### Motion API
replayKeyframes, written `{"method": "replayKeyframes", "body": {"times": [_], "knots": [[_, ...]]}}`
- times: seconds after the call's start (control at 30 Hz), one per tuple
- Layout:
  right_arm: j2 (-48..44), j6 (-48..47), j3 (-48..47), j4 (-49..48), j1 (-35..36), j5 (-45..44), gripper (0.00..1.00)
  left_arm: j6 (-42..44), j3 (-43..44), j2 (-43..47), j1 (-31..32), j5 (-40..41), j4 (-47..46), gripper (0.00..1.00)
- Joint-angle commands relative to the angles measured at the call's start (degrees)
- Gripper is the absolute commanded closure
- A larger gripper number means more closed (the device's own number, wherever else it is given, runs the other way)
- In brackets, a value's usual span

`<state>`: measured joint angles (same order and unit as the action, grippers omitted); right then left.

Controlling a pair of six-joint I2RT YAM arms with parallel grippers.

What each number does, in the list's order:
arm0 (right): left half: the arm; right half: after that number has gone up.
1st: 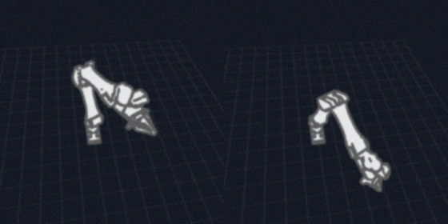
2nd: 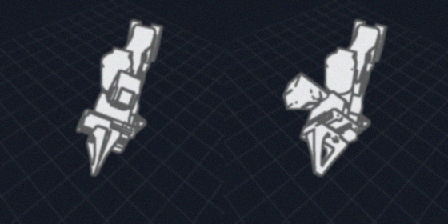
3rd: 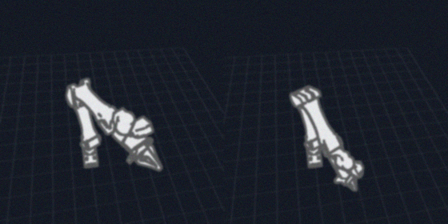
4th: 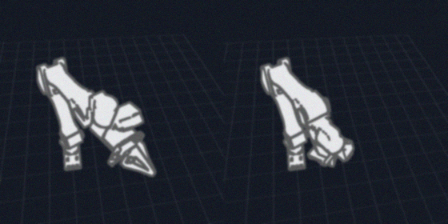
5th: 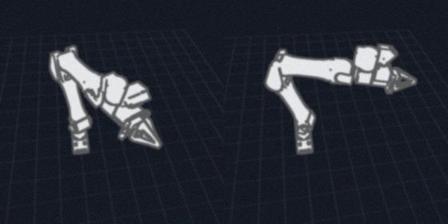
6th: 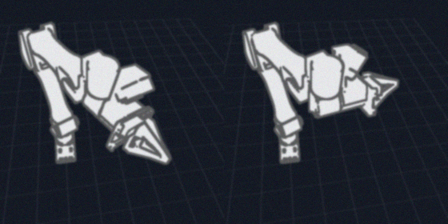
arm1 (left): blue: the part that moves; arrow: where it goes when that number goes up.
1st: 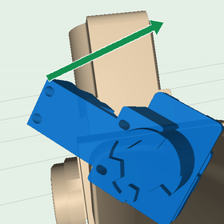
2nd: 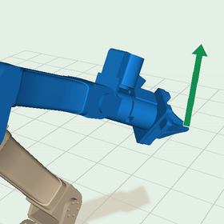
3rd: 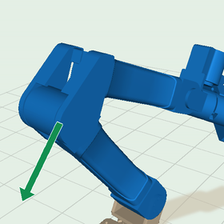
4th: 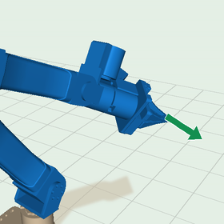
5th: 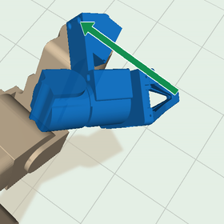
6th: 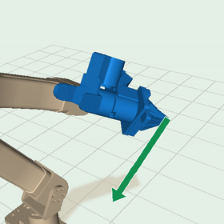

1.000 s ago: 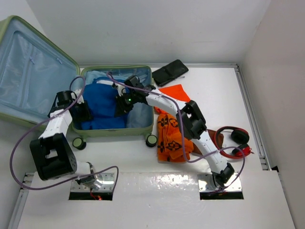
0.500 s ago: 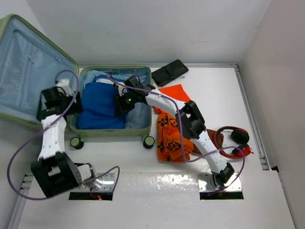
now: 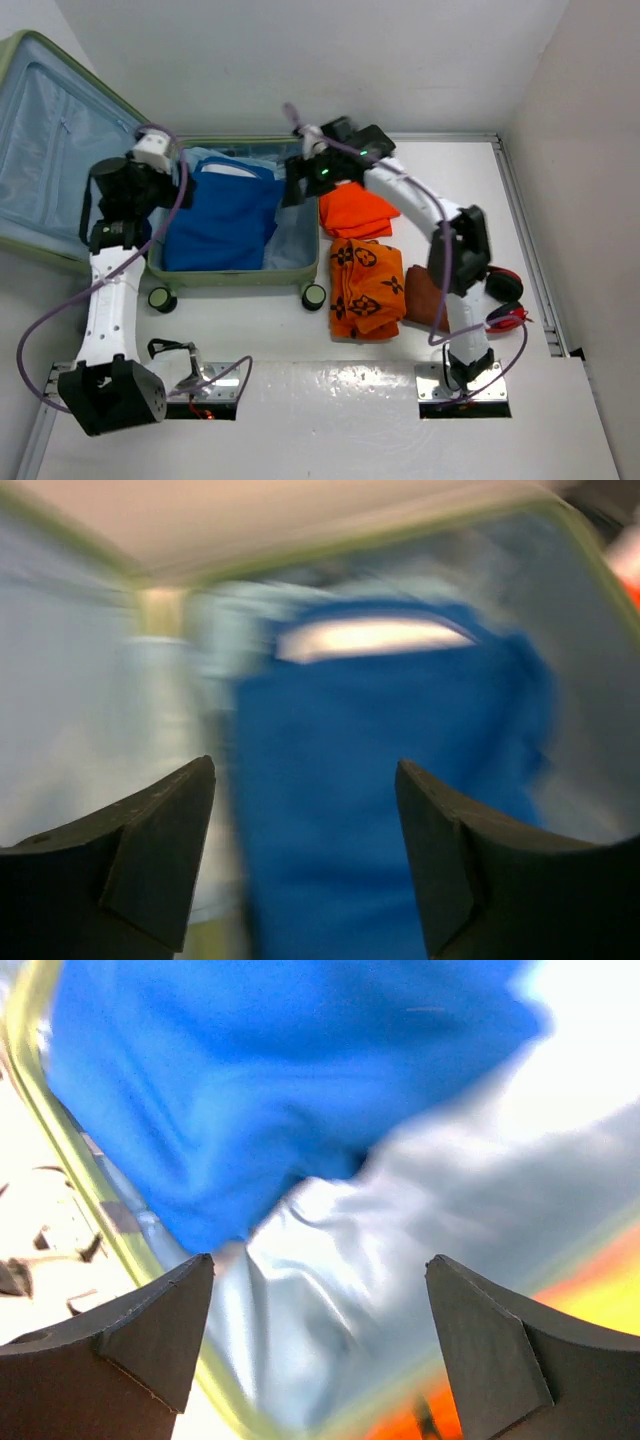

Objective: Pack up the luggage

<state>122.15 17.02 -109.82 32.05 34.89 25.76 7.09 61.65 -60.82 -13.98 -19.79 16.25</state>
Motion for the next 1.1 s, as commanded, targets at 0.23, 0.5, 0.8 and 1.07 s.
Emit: {"method": "replayKeyframes", "body": {"times": [0.23, 0.5, 0.8, 1.07], "knots": [[-30.1, -3.2, 28.6, 16.2, -18.2, 4.6, 0.14, 4.4, -5.4, 3.2, 21.5, -11.2, 1.2, 0.10], [-40.0, 6.0, 56.9, 15.0, -24.7, 4.7, 0.00, -0.8, -9.7, 5.1, 27.4, -0.9, -3.5, 0.10], [-32.7, 8.7, 64.6, 0.9, -28.1, 11.1, 0.00, -2.2, -9.2, 5.1, 28.6, 2.7, -2.9, 0.10], [-26.5, 12.1, 63.1, -6.8, -26.9, 19.8, 0.00, -2.8, -10.4, 5.0, 29.1, -0.6, -1.7, 0.10]]}}
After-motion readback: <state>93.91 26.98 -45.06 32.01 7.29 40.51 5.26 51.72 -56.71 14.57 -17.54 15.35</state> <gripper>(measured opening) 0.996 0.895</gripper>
